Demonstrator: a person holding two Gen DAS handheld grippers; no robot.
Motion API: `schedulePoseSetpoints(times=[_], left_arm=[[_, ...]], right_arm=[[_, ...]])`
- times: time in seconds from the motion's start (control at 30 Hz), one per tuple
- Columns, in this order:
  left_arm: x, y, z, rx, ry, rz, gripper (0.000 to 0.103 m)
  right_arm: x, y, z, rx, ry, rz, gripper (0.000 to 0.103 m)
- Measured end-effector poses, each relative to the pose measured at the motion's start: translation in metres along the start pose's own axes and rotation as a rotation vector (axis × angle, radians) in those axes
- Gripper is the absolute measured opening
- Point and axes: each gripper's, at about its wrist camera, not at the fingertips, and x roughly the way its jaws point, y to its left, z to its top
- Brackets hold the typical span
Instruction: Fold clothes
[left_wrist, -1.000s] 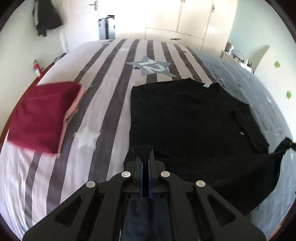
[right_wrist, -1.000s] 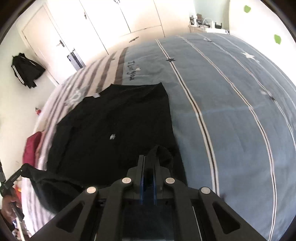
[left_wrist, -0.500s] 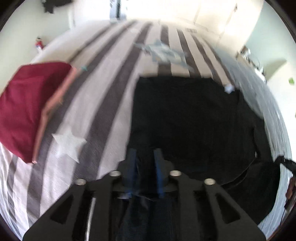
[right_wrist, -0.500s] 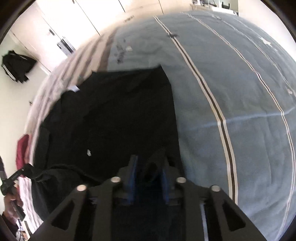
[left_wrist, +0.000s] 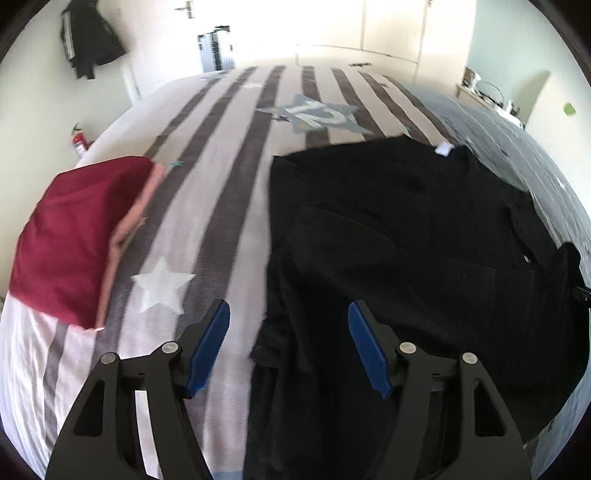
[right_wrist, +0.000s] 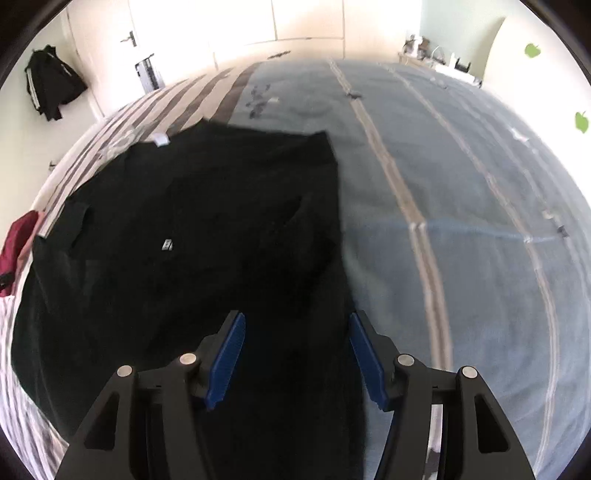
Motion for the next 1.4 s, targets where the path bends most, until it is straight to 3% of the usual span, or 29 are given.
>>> schedulePoseSetpoints(times=[0.17,0.4,0.53,0.63,0.73,0.87,0.93,1.03,1.1,1.17,1.3,1.4], left_arm=[[0.044,0.001,0.005,-0.002,0.096,0.058,0.030],[0.050,0.015,0.010,-0.048,0.071,0.075,0.030],[0.043,0.028,0.020,-0.115,0.002,0.089,0.030],[0.054,0.037,0.028,-0.132,0.046,0.122,0.030],[0.045,0.035,0.032,-0.123,0.006,0.073,0.030],[0.020,0.016,0.031,-0.036,-0.089,-0.018,0.030],[0.024,0.004,0.027,0.031,-0.072,-0.036,0.030],[0.047,-0.001,0.022,0.090,0.013,0.009,0.030],[0.062,0.009,0.026,0.042,0.045,0.047,0.030],[0.070,0.017,0.032,-0.020,0.041,0.053,0.031],[0.034,0.026,0.028,-0.075,-0.054,0.028,0.031],[0.000,0.028,0.010,-0.086,-0.103,-0.008,0.031]], right_arm=[[0.027,-0.006,0.010,0.000,0.016,-0.033,0.052],[0.033,-0.032,0.030,0.059,-0.024,-0.061,0.049],[0.045,-0.047,0.044,0.056,-0.018,-0.075,0.049],[0.049,-0.052,0.055,0.065,-0.037,-0.082,0.049],[0.043,-0.063,0.065,0.139,-0.071,-0.076,0.049],[0.021,-0.050,0.058,0.104,-0.105,-0.052,0.049],[0.009,-0.042,0.054,0.078,-0.122,-0.040,0.049],[0.015,-0.023,0.043,-0.029,-0.076,-0.036,0.050],[0.032,-0.021,0.036,-0.057,-0.016,-0.058,0.049],[0.042,-0.035,0.036,0.004,0.008,-0.064,0.049],[0.022,-0.074,0.038,0.196,-0.057,-0.060,0.049],[-0.006,-0.070,0.023,0.161,-0.082,-0.033,0.049]])
